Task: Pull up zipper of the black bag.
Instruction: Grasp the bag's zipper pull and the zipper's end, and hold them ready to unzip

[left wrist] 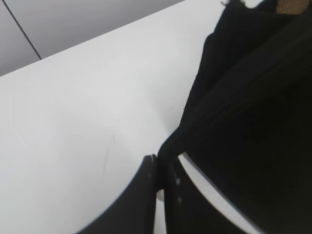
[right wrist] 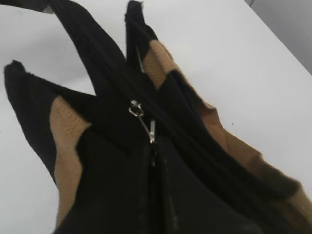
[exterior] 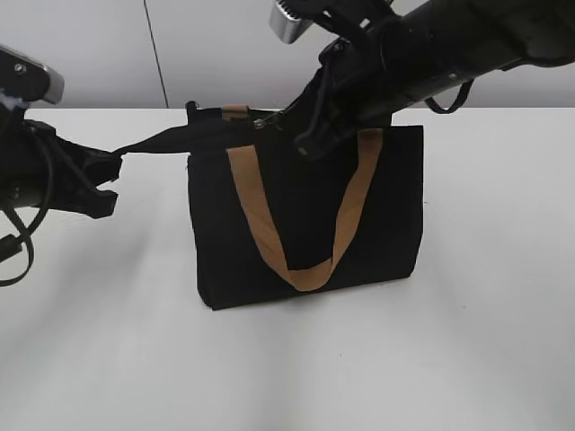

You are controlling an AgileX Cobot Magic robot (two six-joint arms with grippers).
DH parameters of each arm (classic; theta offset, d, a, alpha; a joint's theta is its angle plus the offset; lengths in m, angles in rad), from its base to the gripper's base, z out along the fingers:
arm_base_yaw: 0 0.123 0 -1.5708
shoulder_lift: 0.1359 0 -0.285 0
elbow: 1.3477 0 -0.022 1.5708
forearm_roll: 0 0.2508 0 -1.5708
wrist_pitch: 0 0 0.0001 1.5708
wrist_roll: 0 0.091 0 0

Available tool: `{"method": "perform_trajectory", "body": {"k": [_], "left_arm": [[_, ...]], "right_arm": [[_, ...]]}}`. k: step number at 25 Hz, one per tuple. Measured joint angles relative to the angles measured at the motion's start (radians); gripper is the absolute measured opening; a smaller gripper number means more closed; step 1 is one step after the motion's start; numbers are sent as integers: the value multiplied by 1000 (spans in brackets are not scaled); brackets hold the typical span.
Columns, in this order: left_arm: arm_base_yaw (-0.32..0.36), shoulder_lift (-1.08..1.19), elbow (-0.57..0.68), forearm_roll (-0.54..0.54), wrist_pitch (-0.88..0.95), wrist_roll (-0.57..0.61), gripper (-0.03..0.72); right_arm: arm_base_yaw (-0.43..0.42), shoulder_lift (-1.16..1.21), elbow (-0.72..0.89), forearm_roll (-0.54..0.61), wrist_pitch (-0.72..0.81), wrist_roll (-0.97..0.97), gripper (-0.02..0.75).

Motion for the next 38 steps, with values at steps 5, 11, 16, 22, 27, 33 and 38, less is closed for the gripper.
{"method": "perform_trajectory", "body": {"k": [5, 11, 16, 22, 27, 33, 38], "left_arm": [[0, -2, 0, -4, 10, 0, 2], [0, -2, 0, -4, 5, 0, 2], [0, -2, -1, -4, 0, 0, 2], [0, -2, -1, -3, -17, 0, 2], [-1, -2, -1, -3, -19, 0, 2], [4, -15, -1, -142, 30, -1, 46], [5, -91, 0, -289, 131, -1, 289]], "right_arm": [[-85, -3, 0, -21, 53, 49, 1], [-187, -50, 0, -28, 138, 57, 0], [-261, -73, 0, -29, 186, 78, 0], [-300, -74, 0, -19, 232, 86, 0], [-303, -74, 0, -16, 245, 95, 0], [-316, -94, 0, -4, 240, 112, 123], [-323, -126, 0, 4, 258, 123, 355]]}}
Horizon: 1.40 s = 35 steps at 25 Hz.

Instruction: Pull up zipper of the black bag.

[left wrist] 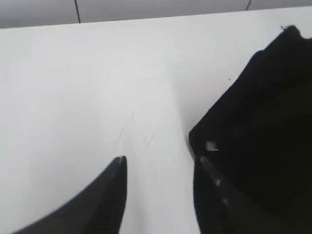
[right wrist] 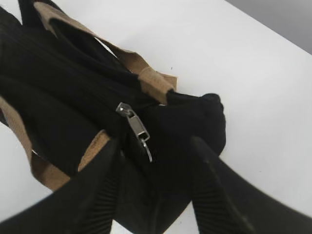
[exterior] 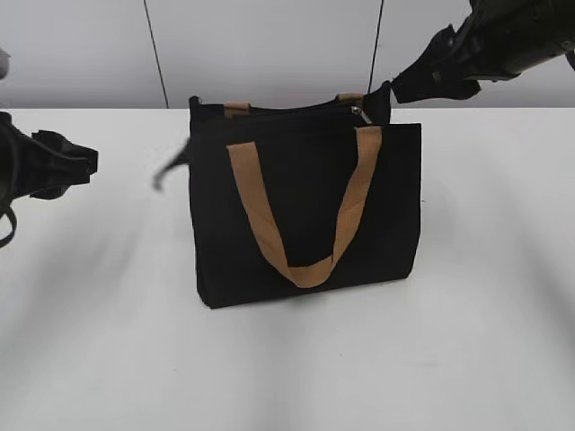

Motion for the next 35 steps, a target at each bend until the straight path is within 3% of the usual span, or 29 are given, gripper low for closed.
{"method": "perform_trajectory", "body": {"k": [2, 5, 12, 20, 30, 35], "left_arm": [[-4, -43, -4, -70, 57, 0, 371], [-26, -100, -17, -150, 171, -1, 410], [-63, -252, -29, -218, 480, -1, 420], [-64, -504, -29, -224, 760, -1, 421], [-64, -819, -32, -224, 1079, 26, 421], [-64, -977, -32, -224, 1195, 64, 421]], "right_arm": [[4, 0, 0, 2, 23, 22, 381], [34, 0, 0, 2, 50, 45, 391], [118, -15, 0, -79, 97, 192, 393], [124, -148, 6, -139, 172, 298, 393], [124, -532, 321, -153, 204, 383, 389], [124, -828, 431, -233, 219, 496, 389]]}}
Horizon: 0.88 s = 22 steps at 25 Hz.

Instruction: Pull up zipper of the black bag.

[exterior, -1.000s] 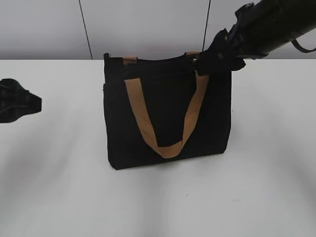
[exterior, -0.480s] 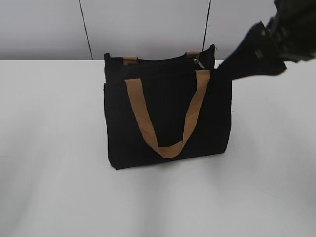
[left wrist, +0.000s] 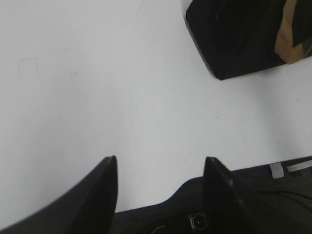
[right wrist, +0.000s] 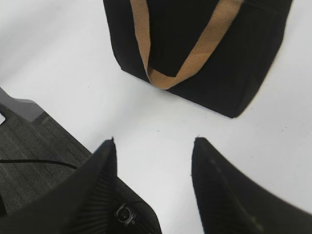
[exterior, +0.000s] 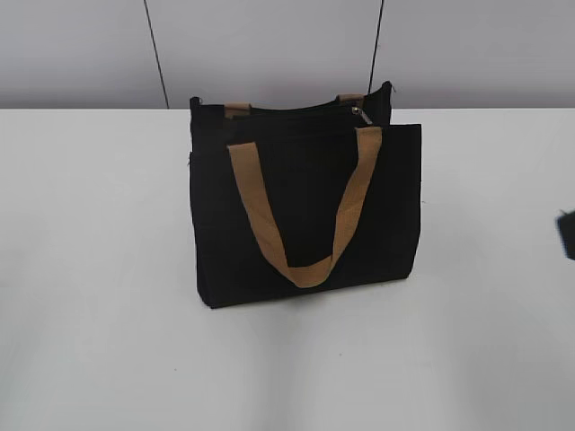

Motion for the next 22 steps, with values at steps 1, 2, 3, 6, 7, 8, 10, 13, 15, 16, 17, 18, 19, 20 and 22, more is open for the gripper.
{"method": "perform_trajectory", "body": {"k": [1, 2, 3, 6, 7, 8, 10, 13, 15, 16, 17, 18, 19, 20, 22], "left_arm": [[0, -34, 0, 0, 20, 10, 421], [0, -61, 0, 0, 39, 20, 421], [0, -100, 0, 0, 51, 25, 421], [0, -187, 0, 0, 77, 35, 421], [0, -221, 0, 0, 84, 39, 420], [0, -244, 0, 0, 88, 43, 419], [0, -287, 0, 0, 92, 56, 419], [0, -337, 13, 0, 89, 73, 419], [0, -351, 38, 0, 85, 75, 419], [0, -352, 49, 0, 84, 76, 419], [0, -353, 53, 0, 77, 76, 419], [0, -353, 54, 0, 66, 76, 419], [0, -353, 54, 0, 51, 76, 419], [0, -354, 55, 0, 37, 76, 419], [0, -355, 65, 0, 0, 77, 419]], "right_arm": [[0, -56, 16, -24, 13, 35, 389], [0, -109, 27, -55, 27, 74, 389], [0, -158, 41, -97, 51, 115, 389], [0, -286, 58, -196, 123, 215, 389], [0, -332, 59, -232, 147, 246, 389], [0, -377, 59, -260, 171, 276, 389], [0, -453, 59, -315, 208, 324, 389], [0, -551, 59, -376, 239, 369, 386], [0, -605, 60, -407, 253, 379, 372], [0, -629, 69, -418, 254, 383, 365], [0, -647, 80, -423, 254, 390, 359], [0, -666, 99, -428, 254, 401, 356], [0, -683, 123, -432, 254, 412, 354], [0, -695, 146, -433, 254, 421, 352], [0, -718, 201, -437, 255, 443, 349]]}}
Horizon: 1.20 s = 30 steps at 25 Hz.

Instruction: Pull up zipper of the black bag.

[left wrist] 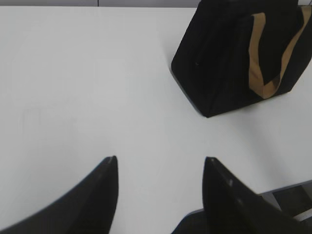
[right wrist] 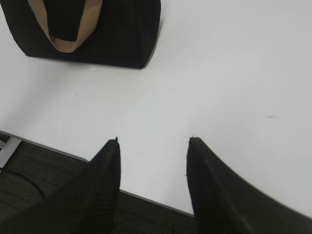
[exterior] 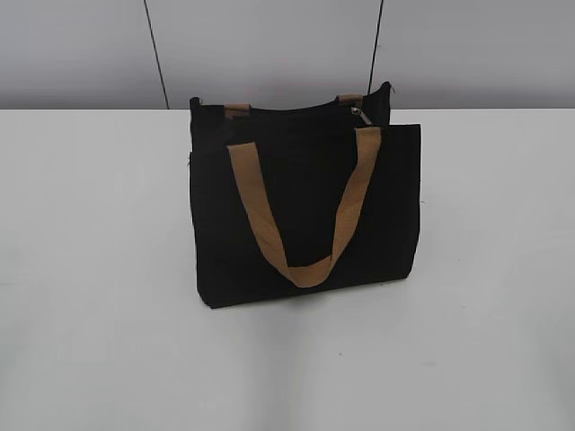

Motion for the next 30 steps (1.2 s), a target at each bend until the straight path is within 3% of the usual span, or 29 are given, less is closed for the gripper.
{"method": "perform_trajectory", "body": {"k": [7, 30], "left_arm": [[-1, 0, 35, 0, -62, 1, 419], [11, 0, 36, 0, -68, 2, 419]], "right_arm": [[0, -40, 71, -44, -40, 49, 349], [0, -40, 71, -42, -52, 52, 349]]}}
